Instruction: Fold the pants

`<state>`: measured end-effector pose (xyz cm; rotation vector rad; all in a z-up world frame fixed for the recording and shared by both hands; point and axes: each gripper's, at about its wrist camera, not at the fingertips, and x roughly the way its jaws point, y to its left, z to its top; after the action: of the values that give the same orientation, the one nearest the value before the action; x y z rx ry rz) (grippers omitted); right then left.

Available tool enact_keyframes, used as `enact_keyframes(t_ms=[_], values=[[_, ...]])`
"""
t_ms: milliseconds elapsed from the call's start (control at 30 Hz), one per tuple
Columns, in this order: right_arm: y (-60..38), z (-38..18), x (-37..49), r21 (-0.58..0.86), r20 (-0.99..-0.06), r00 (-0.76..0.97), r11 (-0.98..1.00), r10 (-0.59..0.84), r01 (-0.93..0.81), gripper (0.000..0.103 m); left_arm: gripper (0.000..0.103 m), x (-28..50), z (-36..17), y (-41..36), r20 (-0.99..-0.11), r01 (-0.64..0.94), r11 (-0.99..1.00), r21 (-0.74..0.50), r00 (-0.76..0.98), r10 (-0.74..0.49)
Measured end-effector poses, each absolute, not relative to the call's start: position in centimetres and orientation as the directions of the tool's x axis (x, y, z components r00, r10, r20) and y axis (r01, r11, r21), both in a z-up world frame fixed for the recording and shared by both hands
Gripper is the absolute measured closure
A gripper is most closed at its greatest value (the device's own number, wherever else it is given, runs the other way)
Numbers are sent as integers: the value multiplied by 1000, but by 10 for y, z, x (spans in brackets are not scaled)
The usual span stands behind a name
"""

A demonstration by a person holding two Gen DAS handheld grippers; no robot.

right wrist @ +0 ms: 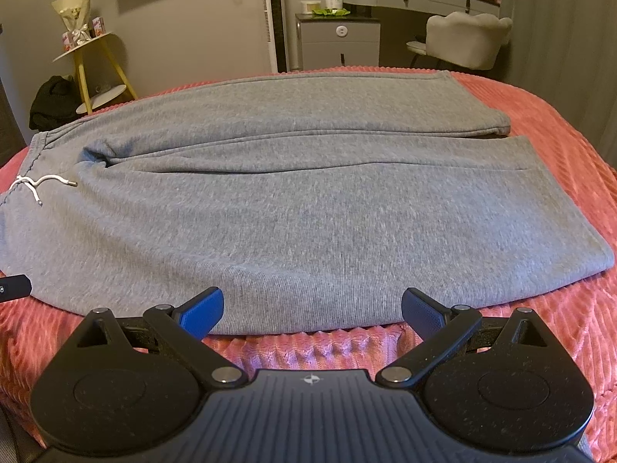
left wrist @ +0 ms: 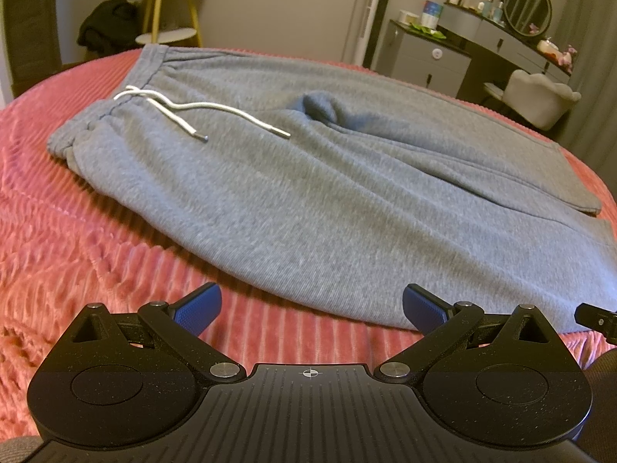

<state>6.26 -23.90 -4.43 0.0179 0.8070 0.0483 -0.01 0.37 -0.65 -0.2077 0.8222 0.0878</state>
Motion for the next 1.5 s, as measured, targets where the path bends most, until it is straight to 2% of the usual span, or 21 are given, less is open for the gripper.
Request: enact_keyframes(t_ms=[1167, 1500], values=[[-239, -48, 67, 48, -735, 674, 998, 69, -49, 4, 0, 1, -2, 3, -742, -159, 975, -153, 670, -7], [-247, -50, 80, 111, -759, 643, 993, 107, -34, 4, 0, 7, -1, 4, -760, -165, 972, -168, 649, -21]])
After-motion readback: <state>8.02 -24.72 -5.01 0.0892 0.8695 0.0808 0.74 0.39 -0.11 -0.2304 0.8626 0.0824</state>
